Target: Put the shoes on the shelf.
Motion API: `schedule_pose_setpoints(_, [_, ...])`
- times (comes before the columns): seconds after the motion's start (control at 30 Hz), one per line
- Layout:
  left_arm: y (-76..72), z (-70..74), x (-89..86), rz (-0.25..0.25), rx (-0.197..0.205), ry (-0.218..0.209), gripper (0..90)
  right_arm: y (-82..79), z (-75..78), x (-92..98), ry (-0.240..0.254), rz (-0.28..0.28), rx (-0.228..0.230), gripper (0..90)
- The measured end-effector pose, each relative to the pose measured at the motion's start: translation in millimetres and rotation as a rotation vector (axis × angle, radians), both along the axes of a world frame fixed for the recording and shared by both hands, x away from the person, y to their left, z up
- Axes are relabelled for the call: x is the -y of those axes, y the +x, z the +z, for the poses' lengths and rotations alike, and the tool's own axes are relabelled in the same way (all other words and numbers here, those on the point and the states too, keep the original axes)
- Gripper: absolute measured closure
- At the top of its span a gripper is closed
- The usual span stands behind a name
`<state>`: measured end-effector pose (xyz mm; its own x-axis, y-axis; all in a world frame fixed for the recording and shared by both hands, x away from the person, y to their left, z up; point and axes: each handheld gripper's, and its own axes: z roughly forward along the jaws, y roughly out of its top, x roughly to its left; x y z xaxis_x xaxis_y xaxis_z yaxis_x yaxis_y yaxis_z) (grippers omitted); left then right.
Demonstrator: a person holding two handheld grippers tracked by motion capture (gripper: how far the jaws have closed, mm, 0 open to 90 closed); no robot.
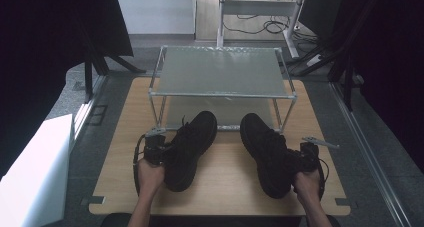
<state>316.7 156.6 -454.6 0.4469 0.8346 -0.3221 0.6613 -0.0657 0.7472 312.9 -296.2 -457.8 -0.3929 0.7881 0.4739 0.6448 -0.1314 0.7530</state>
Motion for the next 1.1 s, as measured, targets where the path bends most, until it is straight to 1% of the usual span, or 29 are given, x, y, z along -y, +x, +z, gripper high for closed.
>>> schedule_pose_setpoints(0.1, [-3.5, 5.0, 1.0, 0.003, 0.012, -0.001, 79.0, -0.9, 8.1, -2.1, 0.019, 0.012, 0.014, 76.2])
schedule_pose_setpoints(0.13, [-4.8, 7.5, 1.2, 0.004, 0.016, -0.005, 79.0, -0.9, 8.1, -2.1, 0.019, 0.012, 0.014, 76.2])
schedule_pose_setpoints(0.23, [-7.5, 14.4, 1.1, 0.002, 0.026, -0.037, 79.0, -0.3, 15.7, -4.3, 0.044, 0.024, 0.019, 76.2])
schedule_pose_setpoints(0.27, [-8.2, 16.7, 1.1, 0.002, 0.032, -0.042, 79.0, 0.5, 19.8, -5.7, 0.064, 0.033, 0.022, 76.2])
schedule_pose_setpoints(0.3, [-9.0, 18.7, 1.4, 0.001, 0.035, -0.048, 79.0, 0.5, 19.8, -5.7, 0.064, 0.033, 0.022, 76.2])
schedule_pose_setpoints(0.4, [-12.1, 24.5, 1.9, 0.011, 0.050, -0.060, 79.0, 0.7, 26.0, -7.8, 0.098, 0.046, 0.019, 76.2])
schedule_pose_setpoints(0.47, [-14.0, 27.3, 1.5, 0.016, 0.056, -0.086, 79.0, 1.0, 30.0, -8.8, 0.120, 0.052, 0.017, 76.1])
schedule_pose_setpoints(0.5, [-14.9, 28.3, 1.3, 0.016, 0.058, -0.104, 79.0, 1.4, 33.9, -9.2, 0.151, 0.059, 0.006, 76.1])
schedule_pose_setpoints(0.53, [-16.5, 30.8, 1.4, 0.015, 0.060, -0.135, 78.9, 1.7, 35.6, -9.3, 0.165, 0.064, 0.003, 76.1])
schedule_pose_setpoints(0.57, [-16.5, 30.8, 1.4, 0.015, 0.060, -0.135, 78.9, 1.7, 35.6, -9.3, 0.165, 0.064, 0.003, 76.1])
schedule_pose_setpoints(0.6, [-17.4, 32.7, 1.8, 0.014, 0.063, -0.144, 78.9, 2.1, 37.1, -9.8, 0.176, 0.065, 0.007, 76.1])
schedule_pose_setpoints(0.63, [-19.2, 37.0, 3.1, 0.017, 0.075, -0.153, 78.9, 2.5, 41.8, -10.9, 0.190, 0.065, 0.006, 76.1])
schedule_pose_setpoints(0.7, [-20.3, 41.8, 4.1, 0.019, 0.085, -0.163, 78.9, 3.3, 46.6, -11.9, 0.199, 0.067, 0.013, 76.0])
schedule_pose_setpoints(0.73, [-20.3, 41.8, 4.1, 0.019, 0.085, -0.163, 78.9, 3.3, 46.6, -11.9, 0.199, 0.067, 0.013, 76.0])
schedule_pose_setpoints(0.93, [-19.4, 52.5, 4.5, 0.033, 0.094, -0.223, 78.7, 7.4, 60.2, -14.4, 0.222, 0.066, 0.026, 75.9])
schedule_pose_setpoints(0.97, [-18.9, 54.0, 4.7, 0.034, 0.096, -0.229, 78.8, 9.6, 64.4, -15.2, 0.230, 0.060, 0.026, 75.8])
schedule_pose_setpoints(1.0, [-18.2, 55.7, 5.0, 0.037, 0.097, -0.232, 78.8, 9.6, 64.4, -15.2, 0.230, 0.060, 0.026, 75.8])
schedule_pose_setpoints(1.1, [-15.7, 61.8, 6.0, 0.050, 0.108, -0.236, 78.7, 14.8, 69.7, -16.4, 0.257, 0.050, 0.029, 75.8])
